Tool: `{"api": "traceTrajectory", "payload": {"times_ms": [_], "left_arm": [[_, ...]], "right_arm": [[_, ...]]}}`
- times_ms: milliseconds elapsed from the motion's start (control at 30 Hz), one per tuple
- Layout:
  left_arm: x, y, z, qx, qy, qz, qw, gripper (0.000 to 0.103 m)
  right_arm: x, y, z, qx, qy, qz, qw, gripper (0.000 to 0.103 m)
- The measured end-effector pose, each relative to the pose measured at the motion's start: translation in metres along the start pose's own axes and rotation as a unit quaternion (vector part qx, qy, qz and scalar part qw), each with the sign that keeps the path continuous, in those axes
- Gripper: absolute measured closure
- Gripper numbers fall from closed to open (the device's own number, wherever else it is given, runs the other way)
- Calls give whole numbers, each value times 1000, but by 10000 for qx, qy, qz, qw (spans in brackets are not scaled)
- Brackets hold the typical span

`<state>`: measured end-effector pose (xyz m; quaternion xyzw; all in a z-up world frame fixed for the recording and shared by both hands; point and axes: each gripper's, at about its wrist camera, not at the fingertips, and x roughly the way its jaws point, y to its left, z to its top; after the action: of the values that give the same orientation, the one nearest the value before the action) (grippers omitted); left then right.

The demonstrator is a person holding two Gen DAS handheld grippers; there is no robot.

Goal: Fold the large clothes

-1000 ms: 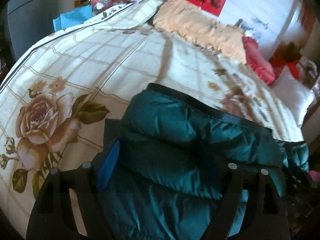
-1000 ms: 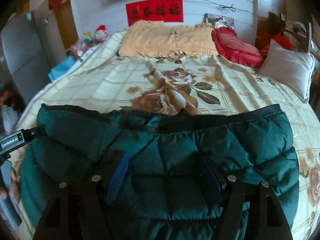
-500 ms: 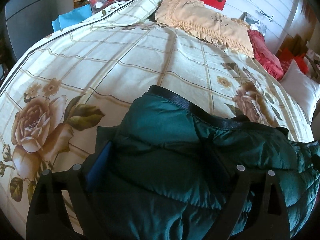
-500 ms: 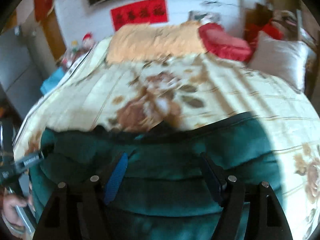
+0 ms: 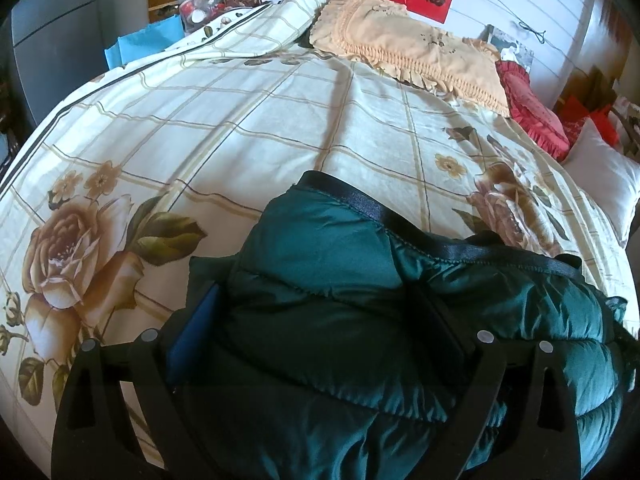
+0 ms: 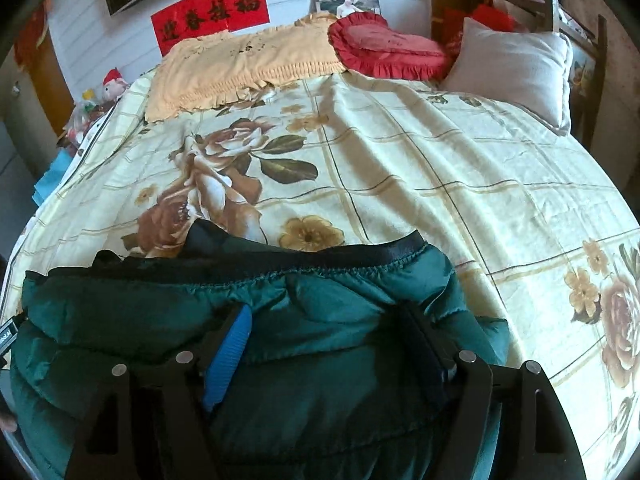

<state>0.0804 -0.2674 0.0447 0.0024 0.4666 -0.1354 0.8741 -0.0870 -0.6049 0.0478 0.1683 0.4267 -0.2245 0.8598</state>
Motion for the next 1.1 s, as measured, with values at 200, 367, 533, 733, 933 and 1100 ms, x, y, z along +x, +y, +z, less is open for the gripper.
{"api": "traceTrajectory", "payload": {"times_ms": [200, 367, 533, 733, 933, 1100], "left_arm": [[0, -1, 0, -14, -7, -6, 10000, 8], [0, -1, -1, -6, -16, 4, 10000, 8], [-1, -1, 1, -15, -70, 51, 10000, 7], [-18, 5, 1, 96, -31, 84, 9999, 7], [-53, 19, -9, 88, -103, -221, 9997, 7], [-82, 25, -29, 278, -315, -176, 9990, 7]], "right_arm": [[-59, -3, -15, 80, -348, 401, 9986, 30], [-88, -5, -46, -212, -485, 472, 9975, 30], [-59, -18, -65, -171, -215, 218, 9994, 30], [-68, -22, -61, -98, -136, 178, 9997, 30], [-118, -33, -82, -41, -439, 439, 9981, 30], [-121, -42, -107, 29, -310, 423, 9986, 30]]}}
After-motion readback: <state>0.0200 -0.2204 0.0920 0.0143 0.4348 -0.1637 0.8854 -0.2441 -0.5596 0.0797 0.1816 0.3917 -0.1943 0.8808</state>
